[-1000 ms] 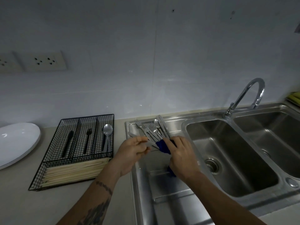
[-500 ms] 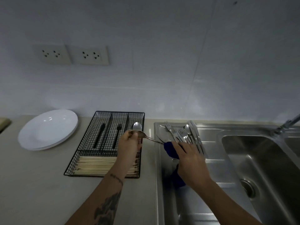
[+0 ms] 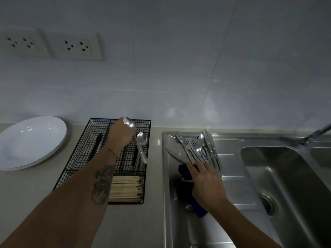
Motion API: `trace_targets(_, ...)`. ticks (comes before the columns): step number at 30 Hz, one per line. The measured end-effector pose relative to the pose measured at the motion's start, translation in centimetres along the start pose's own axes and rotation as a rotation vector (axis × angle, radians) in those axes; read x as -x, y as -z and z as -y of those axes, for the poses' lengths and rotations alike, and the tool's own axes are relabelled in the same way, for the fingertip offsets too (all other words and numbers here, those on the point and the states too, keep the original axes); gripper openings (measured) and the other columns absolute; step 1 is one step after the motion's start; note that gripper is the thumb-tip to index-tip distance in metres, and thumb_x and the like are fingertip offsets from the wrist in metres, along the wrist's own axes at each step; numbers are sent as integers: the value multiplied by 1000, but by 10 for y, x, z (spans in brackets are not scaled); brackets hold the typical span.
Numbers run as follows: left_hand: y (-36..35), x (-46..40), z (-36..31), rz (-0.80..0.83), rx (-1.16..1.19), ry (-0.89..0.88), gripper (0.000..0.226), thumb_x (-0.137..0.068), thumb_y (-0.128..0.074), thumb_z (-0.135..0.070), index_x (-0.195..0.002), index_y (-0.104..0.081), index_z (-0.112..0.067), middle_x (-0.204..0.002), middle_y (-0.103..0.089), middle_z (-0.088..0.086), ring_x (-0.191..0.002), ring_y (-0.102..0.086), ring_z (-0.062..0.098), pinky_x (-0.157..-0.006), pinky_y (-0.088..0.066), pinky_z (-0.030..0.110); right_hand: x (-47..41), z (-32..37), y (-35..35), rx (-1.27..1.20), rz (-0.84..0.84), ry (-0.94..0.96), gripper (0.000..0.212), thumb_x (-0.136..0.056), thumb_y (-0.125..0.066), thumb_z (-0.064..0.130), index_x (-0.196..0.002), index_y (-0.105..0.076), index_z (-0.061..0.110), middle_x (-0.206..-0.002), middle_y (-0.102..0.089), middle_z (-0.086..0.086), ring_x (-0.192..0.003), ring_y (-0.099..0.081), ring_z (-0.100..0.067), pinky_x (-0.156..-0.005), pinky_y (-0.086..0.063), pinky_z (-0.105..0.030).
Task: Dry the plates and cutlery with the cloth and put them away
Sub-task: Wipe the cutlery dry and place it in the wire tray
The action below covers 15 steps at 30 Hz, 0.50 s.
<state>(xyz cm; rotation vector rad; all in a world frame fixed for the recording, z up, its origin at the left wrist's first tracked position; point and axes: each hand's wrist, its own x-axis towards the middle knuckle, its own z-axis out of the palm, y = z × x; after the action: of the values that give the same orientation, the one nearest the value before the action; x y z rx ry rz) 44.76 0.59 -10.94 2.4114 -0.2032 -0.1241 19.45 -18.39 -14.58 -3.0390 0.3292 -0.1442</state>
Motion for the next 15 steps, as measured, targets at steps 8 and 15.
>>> trace_targets(8, -15, 19, 1, 172, -190, -128, 25, -87, -62, -9, -112, -61, -11, -101, -59, 0, -85, -58, 18, -65, -47, 24, -4, -2, -7, 5, -25, -23, 74, -44, -85, 16, -115, -64, 17, -97, -64, -4, -85, -61, -24, -70, -52, -38)
trace_targets(15, -29, 28, 14, 73, -265, -109, 16, -82, -66, -16, -92, -53, -14, -90, -64, 5, -72, -57, 17, -53, -38, 27, -7, 4, -7, -23, -27, -21, 74, -48, -84, 13, -118, -62, 14, -102, -63, -7, -90, -60, -26, -73, -54, -38)
